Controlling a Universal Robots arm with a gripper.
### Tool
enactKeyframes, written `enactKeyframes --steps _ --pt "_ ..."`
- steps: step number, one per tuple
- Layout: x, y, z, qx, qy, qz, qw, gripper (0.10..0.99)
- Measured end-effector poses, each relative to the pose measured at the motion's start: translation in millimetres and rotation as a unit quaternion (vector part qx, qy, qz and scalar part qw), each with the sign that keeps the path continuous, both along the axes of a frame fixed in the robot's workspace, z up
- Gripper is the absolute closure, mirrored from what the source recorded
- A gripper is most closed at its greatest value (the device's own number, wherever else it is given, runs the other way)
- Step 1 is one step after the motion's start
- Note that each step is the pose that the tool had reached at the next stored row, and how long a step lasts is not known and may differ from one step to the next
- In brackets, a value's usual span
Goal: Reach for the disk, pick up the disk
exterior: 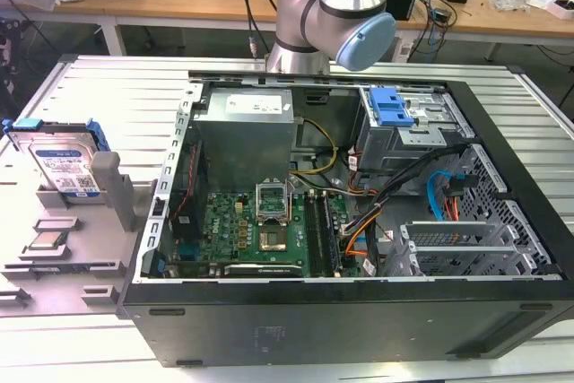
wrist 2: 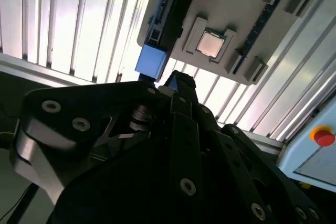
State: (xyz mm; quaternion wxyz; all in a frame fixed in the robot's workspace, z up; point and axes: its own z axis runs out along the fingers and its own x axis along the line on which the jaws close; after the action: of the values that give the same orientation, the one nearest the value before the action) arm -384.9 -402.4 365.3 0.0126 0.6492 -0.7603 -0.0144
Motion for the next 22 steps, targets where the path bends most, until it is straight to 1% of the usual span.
enactKeyframes --steps 3,6,8,11,16,22 --pt "0.0 0.0 0.0 0.0000 0.0000 0.016 0.9999 0.980" --pt "0.0 0.0 0.0 0.0000 0.0000 0.037 0.9993 0.980" --pt "0.0 0.0 0.0 0.0000 0.0000 0.045 0.9990 0.980" --pt "0.0 0.0 0.0 0.0000 0.0000 0.067 0.9978 0.980" --pt "0.0 0.1 0.0 0.0000 0.0000 0.076 0.9971 0.980" --pt "0.0 0.1 0.0 0.0000 0.0000 0.076 0.9971 0.980"
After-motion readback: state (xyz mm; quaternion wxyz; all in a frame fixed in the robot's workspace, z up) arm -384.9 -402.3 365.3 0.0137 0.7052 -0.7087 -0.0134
